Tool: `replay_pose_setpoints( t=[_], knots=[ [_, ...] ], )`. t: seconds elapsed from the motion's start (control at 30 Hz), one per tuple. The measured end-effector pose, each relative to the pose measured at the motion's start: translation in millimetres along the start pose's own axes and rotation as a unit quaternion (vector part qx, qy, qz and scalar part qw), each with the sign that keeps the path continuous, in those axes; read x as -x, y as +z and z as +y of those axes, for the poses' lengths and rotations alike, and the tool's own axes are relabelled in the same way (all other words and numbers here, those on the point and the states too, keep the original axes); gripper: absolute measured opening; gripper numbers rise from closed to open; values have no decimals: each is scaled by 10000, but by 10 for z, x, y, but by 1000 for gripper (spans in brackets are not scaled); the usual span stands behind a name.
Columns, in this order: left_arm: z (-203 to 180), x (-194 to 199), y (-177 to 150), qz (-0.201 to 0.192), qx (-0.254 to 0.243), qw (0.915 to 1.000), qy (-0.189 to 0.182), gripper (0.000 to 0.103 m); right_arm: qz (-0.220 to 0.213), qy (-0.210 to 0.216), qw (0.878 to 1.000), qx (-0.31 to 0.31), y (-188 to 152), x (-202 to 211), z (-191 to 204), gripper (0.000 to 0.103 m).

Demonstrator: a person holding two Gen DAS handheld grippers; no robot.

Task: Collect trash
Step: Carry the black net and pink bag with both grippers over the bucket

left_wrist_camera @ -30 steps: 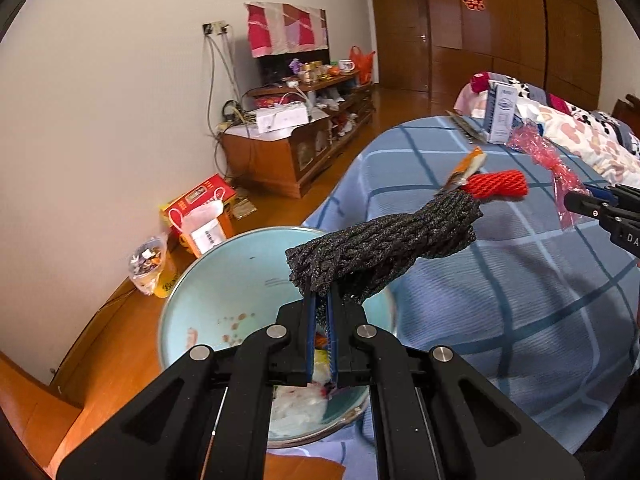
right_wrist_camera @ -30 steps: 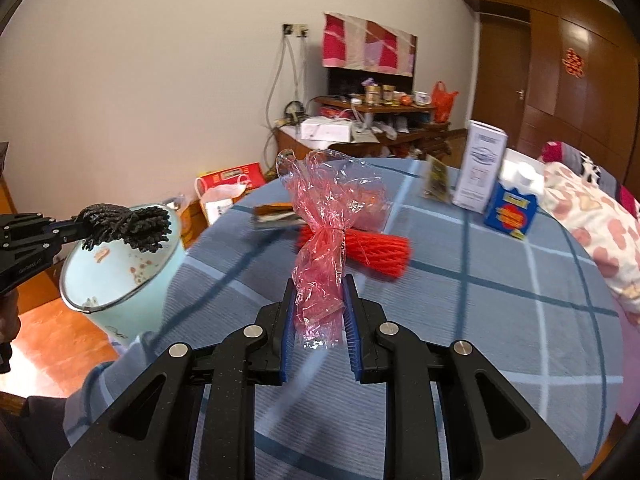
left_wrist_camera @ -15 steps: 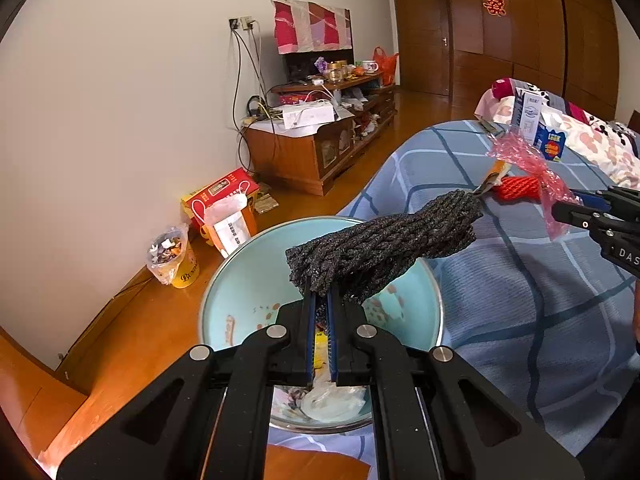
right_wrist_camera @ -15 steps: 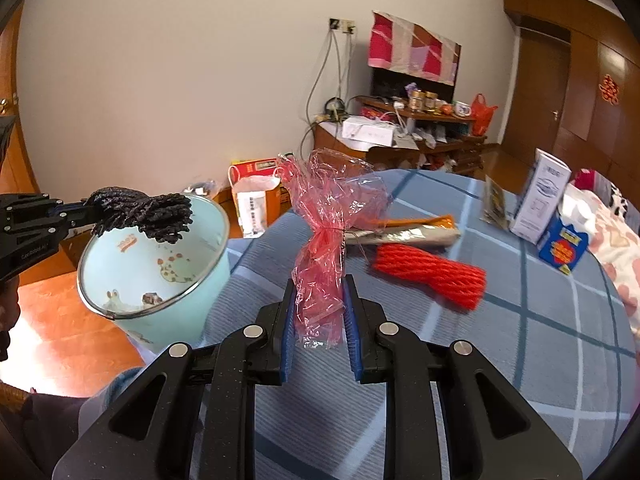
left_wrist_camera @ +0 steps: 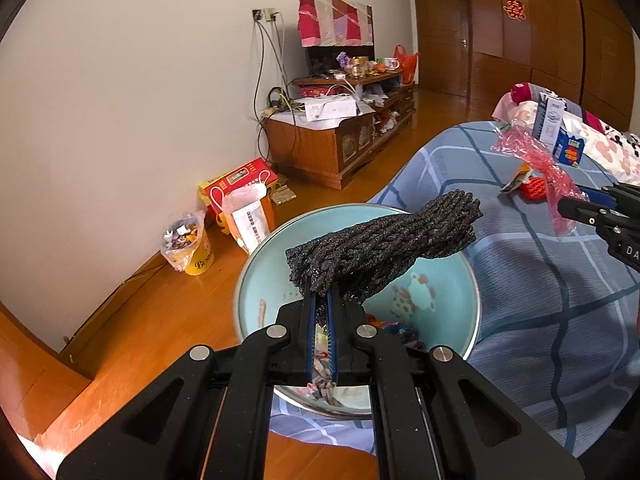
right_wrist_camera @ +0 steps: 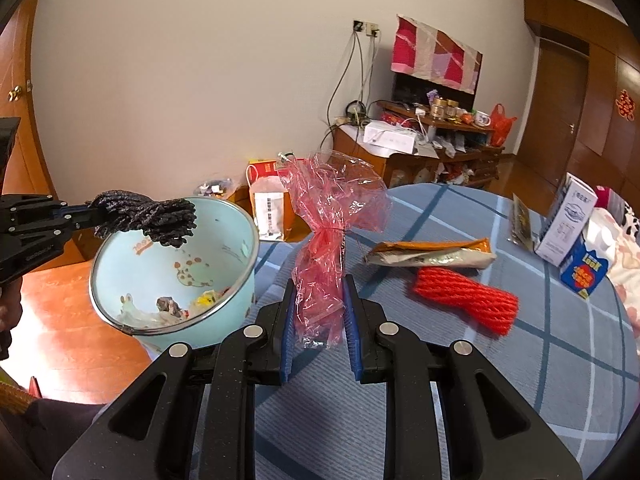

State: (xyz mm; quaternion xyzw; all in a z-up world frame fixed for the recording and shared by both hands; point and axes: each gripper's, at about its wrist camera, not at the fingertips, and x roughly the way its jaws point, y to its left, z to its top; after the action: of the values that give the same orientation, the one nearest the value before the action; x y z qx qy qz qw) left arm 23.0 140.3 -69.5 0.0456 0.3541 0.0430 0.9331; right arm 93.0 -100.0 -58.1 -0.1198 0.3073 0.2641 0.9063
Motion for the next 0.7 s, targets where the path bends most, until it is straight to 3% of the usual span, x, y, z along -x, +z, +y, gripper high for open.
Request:
replay_pose_setpoints(
  t=[0.7],
  knots=[
    [222, -41, -111, 127, 209, 9995, 221, 4, 30, 226, 9991, 364, 171, -156, 335, 22]
  ],
)
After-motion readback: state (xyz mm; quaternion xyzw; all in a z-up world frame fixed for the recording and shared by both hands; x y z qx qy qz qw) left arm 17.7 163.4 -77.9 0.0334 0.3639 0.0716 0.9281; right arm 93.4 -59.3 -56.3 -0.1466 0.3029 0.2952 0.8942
